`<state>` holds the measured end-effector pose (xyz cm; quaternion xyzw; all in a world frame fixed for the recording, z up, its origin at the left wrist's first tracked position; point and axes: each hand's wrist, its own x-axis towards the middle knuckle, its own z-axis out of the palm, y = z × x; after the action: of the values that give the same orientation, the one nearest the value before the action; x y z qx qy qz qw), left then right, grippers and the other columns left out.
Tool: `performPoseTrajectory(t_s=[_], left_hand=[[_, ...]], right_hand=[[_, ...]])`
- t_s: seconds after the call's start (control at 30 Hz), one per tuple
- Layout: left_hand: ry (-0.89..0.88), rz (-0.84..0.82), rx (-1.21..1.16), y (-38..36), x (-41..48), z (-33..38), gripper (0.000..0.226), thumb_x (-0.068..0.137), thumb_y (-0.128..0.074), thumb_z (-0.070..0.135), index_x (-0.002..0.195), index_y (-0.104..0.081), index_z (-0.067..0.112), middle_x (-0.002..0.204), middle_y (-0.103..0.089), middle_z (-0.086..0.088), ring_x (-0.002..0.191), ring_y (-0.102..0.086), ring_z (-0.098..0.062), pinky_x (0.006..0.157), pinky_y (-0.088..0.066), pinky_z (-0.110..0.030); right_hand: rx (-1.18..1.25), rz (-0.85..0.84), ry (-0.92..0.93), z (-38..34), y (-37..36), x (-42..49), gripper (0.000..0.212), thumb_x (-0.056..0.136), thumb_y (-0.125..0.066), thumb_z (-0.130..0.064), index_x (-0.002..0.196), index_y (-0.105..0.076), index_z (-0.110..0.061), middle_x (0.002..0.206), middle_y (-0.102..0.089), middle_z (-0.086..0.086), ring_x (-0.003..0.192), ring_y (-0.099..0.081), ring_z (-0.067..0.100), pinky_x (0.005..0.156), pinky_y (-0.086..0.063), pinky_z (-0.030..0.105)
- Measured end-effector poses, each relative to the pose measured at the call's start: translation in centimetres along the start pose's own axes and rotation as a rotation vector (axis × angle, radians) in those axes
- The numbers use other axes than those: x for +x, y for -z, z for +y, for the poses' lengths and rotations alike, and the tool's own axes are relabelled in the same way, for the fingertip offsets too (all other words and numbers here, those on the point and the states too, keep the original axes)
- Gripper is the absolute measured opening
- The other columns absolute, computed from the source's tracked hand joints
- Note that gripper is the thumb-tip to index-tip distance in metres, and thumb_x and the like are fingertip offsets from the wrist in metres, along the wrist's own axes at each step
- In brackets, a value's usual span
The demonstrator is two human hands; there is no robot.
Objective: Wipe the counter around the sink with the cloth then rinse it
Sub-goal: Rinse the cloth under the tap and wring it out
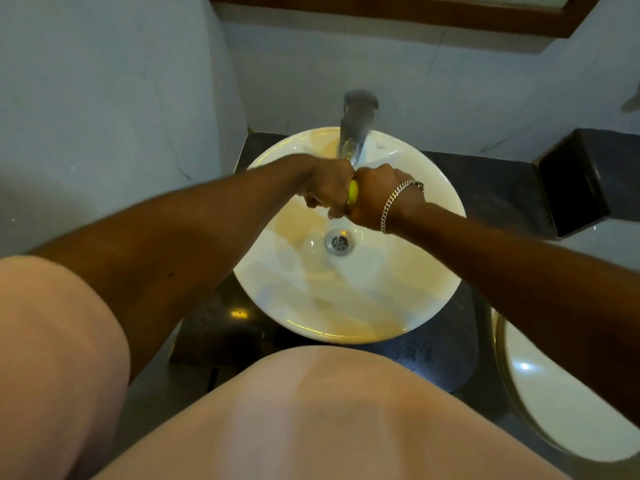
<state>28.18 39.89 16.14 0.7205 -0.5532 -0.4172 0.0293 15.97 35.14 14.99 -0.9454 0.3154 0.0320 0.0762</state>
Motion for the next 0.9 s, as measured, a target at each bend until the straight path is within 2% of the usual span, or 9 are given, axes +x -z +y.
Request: performPoseTrajectory(t_s=[0.07,0.13,0.17,0.23,0.3,0.37,0.5,0.67,0.9], left_hand=[[0.002,0.078,0.012,-0.7,-0.1,0.1,0.021,0.066,-0.077,0.001,0.079,-0.061,0.008,0.069,-0.059,-0.009,0.052,-0.055,-0.018,0.046,-0.045,-0.026],[0.007,0.262,-0.106,-2.4,0.5,-0.4,0.056,0.061,-0.081,0.003,0.111,-0.056,0.009,0.089,-0.061,-0.009,0.069,-0.061,-0.022,0.051,-0.049,-0.031],[0.010,0.343,-0.311,-3.5,0.5,-0.5,0.071,0.061,-0.079,0.002,0.123,-0.046,0.014,0.101,-0.059,-0.012,0.081,-0.063,-0.027,0.055,-0.053,-0.037],[0.024,0.482,-0.860,-5.5,0.6,-0.3,0.071,0.064,-0.071,0.008,0.124,-0.034,0.022,0.115,-0.056,-0.019,0.094,-0.063,-0.033,0.056,-0.058,-0.042],[0.085,0.509,-1.286,-7.2,0.5,0.2,0.062,0.069,-0.065,0.015,0.122,-0.034,0.023,0.118,-0.056,-0.021,0.088,-0.063,-0.029,0.050,-0.053,-0.034],[0.097,0.464,-1.461,-8.8,0.3,0.3,0.059,0.076,-0.069,0.020,0.126,-0.038,0.021,0.112,-0.061,-0.019,0.079,-0.064,-0.028,0.053,-0.052,-0.032],[0.113,0.504,-1.439,-9.6,0.1,-0.4,0.055,0.078,-0.075,0.029,0.126,-0.049,0.020,0.109,-0.066,-0.014,0.093,-0.068,-0.032,0.080,-0.056,-0.049],[0.015,0.446,-1.706,-8.8,-0.6,0.8,0.034,0.093,-0.054,0.039,0.123,-0.052,0.022,0.113,-0.065,-0.013,0.103,-0.064,-0.035,0.076,-0.054,-0.042],[0.023,0.575,-1.303,-9.6,3.4,5.9,0.040,0.077,-0.077,0.020,0.110,-0.058,0.030,0.112,-0.068,-0.008,0.102,-0.065,-0.032,0.092,-0.052,-0.055]], right_hand=[[-0.005,-0.012,-0.043,0.2,-0.3,-0.3,0.054,0.075,-0.066,-0.051,0.114,-0.058,-0.014,0.094,-0.066,0.010,0.082,-0.063,0.028,0.070,-0.049,0.037],[0.069,-0.024,-0.148,0.7,-1.0,-0.8,0.065,0.070,-0.071,-0.052,0.118,-0.050,-0.013,0.105,-0.065,0.014,0.094,-0.064,0.034,0.076,-0.050,0.039],[0.170,-0.025,-0.225,1.0,-1.4,-1.1,0.072,0.066,-0.075,-0.053,0.119,-0.046,-0.013,0.108,-0.064,0.016,0.098,-0.063,0.036,0.076,-0.049,0.040],[0.459,-0.026,-0.383,1.2,-2.0,-1.7,0.086,0.057,-0.084,-0.051,0.121,-0.041,-0.012,0.111,-0.063,0.013,0.102,-0.062,0.034,0.075,-0.046,0.035],[0.728,-0.018,-0.454,1.0,-3.0,-2.4,0.088,0.055,-0.089,-0.043,0.122,-0.042,-0.011,0.105,-0.059,0.004,0.101,-0.061,0.026,0.076,-0.046,0.032],[0.945,0.045,-0.457,0.6,-4.3,-3.5,0.070,0.062,-0.087,-0.028,0.117,-0.046,-0.014,0.096,-0.062,0.003,0.093,-0.065,0.027,0.074,-0.054,0.038],[1.262,0.145,-0.434,-0.1,-4.8,-5.3,0.045,0.075,-0.077,-0.008,0.113,-0.054,-0.014,0.085,-0.066,0.008,0.076,-0.065,0.019,0.051,-0.050,0.019],[1.597,0.080,-0.540,1.7,-4.7,-6.2,0.039,0.076,-0.070,-0.004,0.110,-0.061,-0.021,0.102,-0.071,0.012,0.096,-0.065,0.026,0.075,-0.052,0.041],[1.811,0.016,-0.575,9.0,-4.5,-6.2,0.043,0.072,-0.073,-0.007,0.112,-0.058,-0.009,0.104,-0.067,0.020,0.096,-0.067,0.034,0.074,-0.059,0.045]])
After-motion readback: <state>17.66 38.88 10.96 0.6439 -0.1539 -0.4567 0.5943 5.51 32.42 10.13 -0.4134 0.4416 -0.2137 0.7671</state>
